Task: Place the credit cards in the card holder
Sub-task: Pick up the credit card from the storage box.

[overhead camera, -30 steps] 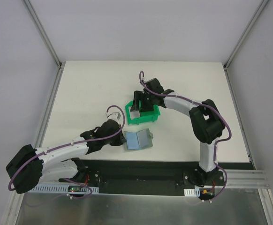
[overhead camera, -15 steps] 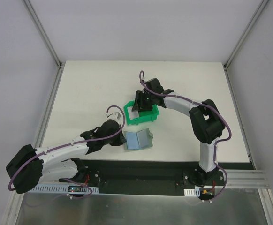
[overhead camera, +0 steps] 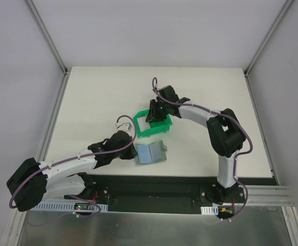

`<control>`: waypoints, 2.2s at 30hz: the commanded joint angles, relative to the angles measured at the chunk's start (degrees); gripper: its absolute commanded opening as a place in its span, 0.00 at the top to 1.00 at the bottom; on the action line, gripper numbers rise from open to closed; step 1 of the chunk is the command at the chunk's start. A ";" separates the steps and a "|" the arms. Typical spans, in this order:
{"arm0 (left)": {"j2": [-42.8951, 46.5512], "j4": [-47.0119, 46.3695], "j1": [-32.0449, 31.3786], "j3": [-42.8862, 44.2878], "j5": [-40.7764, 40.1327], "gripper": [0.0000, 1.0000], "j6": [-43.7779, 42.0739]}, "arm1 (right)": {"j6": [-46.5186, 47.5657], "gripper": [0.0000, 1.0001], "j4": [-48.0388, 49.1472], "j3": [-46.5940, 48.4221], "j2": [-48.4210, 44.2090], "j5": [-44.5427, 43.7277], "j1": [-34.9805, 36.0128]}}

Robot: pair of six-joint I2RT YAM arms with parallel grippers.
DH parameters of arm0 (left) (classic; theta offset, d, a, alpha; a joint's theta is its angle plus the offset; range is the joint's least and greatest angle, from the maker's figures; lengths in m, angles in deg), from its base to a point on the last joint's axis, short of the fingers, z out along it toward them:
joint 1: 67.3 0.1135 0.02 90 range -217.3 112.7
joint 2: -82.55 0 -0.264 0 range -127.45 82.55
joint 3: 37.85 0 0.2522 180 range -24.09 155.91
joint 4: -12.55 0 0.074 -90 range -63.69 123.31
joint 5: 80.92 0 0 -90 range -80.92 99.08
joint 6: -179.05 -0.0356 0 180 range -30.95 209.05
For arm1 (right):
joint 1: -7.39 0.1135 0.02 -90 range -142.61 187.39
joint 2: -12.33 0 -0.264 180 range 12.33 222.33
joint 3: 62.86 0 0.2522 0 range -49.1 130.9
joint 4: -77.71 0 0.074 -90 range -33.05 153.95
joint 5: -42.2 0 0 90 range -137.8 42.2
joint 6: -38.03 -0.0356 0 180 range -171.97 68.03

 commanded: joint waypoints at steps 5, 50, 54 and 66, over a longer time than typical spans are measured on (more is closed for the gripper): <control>-0.38 0.18 -0.05 1.45 0.41 1.00 -1.58 | -0.07 0.77 0.99 -0.07 -2.99 1.31 0.38; -0.91 -0.79 -0.14 -0.49 0.32 1.00 -2.37 | 5.92 1.00 -4.81 -3.50 -21.53 -8.72 -1.56; 0.06 -0.96 -0.14 -0.66 0.40 1.00 -2.90 | 2.59 1.00 -2.44 -8.58 -27.15 -5.38 -1.64; 0.15 -2.54 -0.14 -2.51 0.93 1.00 -2.29 | -14.73 1.00 16.45 -35.65 -39.73 0.52 7.31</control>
